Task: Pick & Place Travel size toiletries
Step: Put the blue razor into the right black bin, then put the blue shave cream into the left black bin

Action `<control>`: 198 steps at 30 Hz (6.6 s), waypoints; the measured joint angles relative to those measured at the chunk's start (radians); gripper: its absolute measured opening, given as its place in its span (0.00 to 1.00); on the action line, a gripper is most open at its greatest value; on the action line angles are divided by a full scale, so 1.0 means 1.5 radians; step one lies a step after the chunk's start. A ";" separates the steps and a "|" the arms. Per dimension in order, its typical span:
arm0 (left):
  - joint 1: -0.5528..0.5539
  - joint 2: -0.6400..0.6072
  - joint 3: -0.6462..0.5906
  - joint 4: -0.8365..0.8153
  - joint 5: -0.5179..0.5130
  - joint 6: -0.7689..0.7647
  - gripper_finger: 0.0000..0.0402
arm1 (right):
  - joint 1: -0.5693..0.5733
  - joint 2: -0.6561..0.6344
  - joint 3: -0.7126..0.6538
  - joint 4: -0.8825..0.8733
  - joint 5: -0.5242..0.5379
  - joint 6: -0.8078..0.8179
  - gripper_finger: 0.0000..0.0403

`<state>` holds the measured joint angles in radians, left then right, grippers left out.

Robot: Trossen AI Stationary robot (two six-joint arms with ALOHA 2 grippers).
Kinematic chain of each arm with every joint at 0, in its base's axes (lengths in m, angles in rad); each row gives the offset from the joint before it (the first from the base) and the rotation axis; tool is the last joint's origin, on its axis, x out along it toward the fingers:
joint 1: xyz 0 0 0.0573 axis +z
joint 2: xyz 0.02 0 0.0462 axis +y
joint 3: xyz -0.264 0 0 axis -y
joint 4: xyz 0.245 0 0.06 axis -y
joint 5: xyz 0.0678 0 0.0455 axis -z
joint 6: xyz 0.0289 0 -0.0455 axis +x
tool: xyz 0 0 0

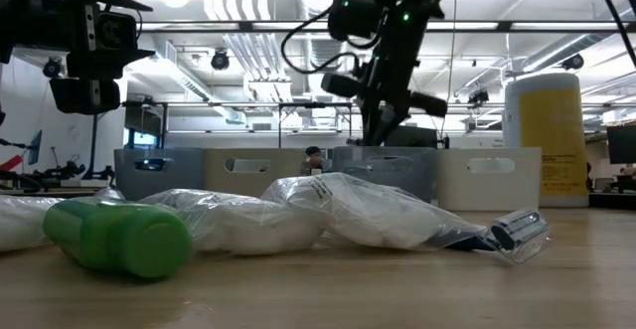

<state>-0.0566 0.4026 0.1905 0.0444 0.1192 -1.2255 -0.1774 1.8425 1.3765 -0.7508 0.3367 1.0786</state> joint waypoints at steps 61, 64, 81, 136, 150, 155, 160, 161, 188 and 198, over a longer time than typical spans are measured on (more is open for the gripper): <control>-0.011 0.000 0.000 0.000 -0.003 0.002 0.52 | 0.153 -0.070 0.002 0.004 0.009 -0.095 0.90; -0.019 0.006 0.000 0.000 -0.003 0.019 0.52 | 0.211 -0.071 0.002 0.007 -0.031 -0.126 0.90; -0.064 0.106 0.041 -0.118 0.105 0.452 0.52 | 0.387 -0.063 0.002 -0.033 -0.049 0.019 0.90; -0.110 0.677 0.383 -0.484 -0.079 1.130 0.31 | 0.392 -0.064 0.005 -0.038 -0.073 0.011 0.90; -0.111 0.517 0.425 -0.557 -0.078 0.711 0.31 | 0.414 -0.105 0.007 -0.091 0.009 0.088 0.90; -0.107 0.445 0.429 -0.557 -0.106 0.452 0.32 | 0.426 -0.129 0.007 -0.091 0.078 0.169 0.90; -0.104 0.364 0.428 -0.556 -0.212 0.194 0.32 | 0.431 -0.146 0.007 -0.091 0.140 0.221 0.90; -0.100 0.349 0.428 -0.554 -0.238 0.160 0.32 | 0.431 -0.147 0.007 -0.091 0.142 0.222 0.90; 0.326 0.484 0.349 -0.459 -0.183 0.151 0.51 | 0.402 -0.158 0.006 -0.107 0.144 0.222 0.90; 0.286 0.415 0.406 -0.455 -0.097 0.247 0.70 | 0.402 -0.165 0.006 -0.111 0.141 0.184 0.90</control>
<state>0.3727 1.0248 0.7997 -0.6385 -0.0261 -0.8547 0.4252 1.5948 1.3853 -0.9174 0.5488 1.3542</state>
